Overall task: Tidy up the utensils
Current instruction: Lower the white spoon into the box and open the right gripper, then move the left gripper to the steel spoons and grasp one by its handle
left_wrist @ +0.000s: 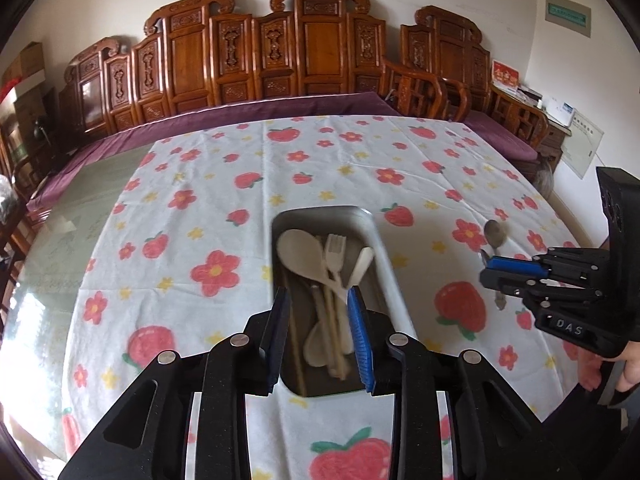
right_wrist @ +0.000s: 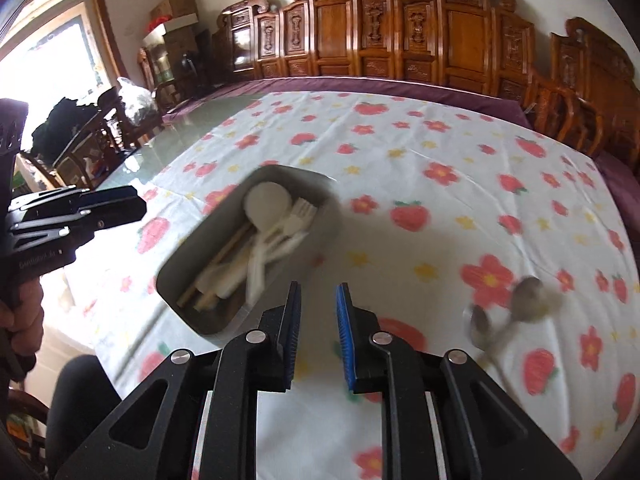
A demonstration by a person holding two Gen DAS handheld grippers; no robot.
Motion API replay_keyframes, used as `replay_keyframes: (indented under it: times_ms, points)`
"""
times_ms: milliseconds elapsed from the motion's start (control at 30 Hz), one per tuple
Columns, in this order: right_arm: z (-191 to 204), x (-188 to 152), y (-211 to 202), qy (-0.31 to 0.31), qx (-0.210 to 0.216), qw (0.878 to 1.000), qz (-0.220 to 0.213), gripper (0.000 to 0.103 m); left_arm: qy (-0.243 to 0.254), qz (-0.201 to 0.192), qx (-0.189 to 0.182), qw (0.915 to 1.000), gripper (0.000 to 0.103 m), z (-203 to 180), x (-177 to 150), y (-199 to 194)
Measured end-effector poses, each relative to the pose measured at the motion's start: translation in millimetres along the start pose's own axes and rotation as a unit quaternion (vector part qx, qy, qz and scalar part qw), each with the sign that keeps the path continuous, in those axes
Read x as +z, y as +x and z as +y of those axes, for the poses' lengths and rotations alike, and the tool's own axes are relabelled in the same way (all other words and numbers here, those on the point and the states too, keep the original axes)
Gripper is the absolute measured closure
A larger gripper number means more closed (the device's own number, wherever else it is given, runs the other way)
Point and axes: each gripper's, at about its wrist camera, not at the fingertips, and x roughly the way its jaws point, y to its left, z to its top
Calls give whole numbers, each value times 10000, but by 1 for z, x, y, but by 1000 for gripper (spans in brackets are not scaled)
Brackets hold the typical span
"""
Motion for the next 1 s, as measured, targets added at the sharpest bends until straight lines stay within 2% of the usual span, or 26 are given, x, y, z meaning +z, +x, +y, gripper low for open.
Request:
replay_keyframes:
  times_ms: [100, 300, 367, 467, 733, 1000]
  points:
    - [-35, -22, -13, 175, -248, 9995, 48, 83, 87, 28, -133, 9999, 69, -21, 1, 8]
    - [-100, -62, -34, 559, -731, 9957, 101, 83, 268, 194, -374, 9988, 69, -67, 2, 34]
    - [-116, -73, -41, 652, -892, 9939, 65, 80, 324, 248, -446, 9982, 69, -83, 2, 43]
    - [-133, -84, -47, 757, -983, 9923, 43, 73, 428, 349, -567, 9969, 69, -110, 2, 60]
    - [-166, -107, -45, 894, -1127, 9895, 126, 71, 659, 645, -849, 9921, 69, -171, 2, 104]
    - [-184, -114, -42, 922, -1243, 9878, 155, 71, 763, 852, -1109, 9872, 70, -210, 6, 136]
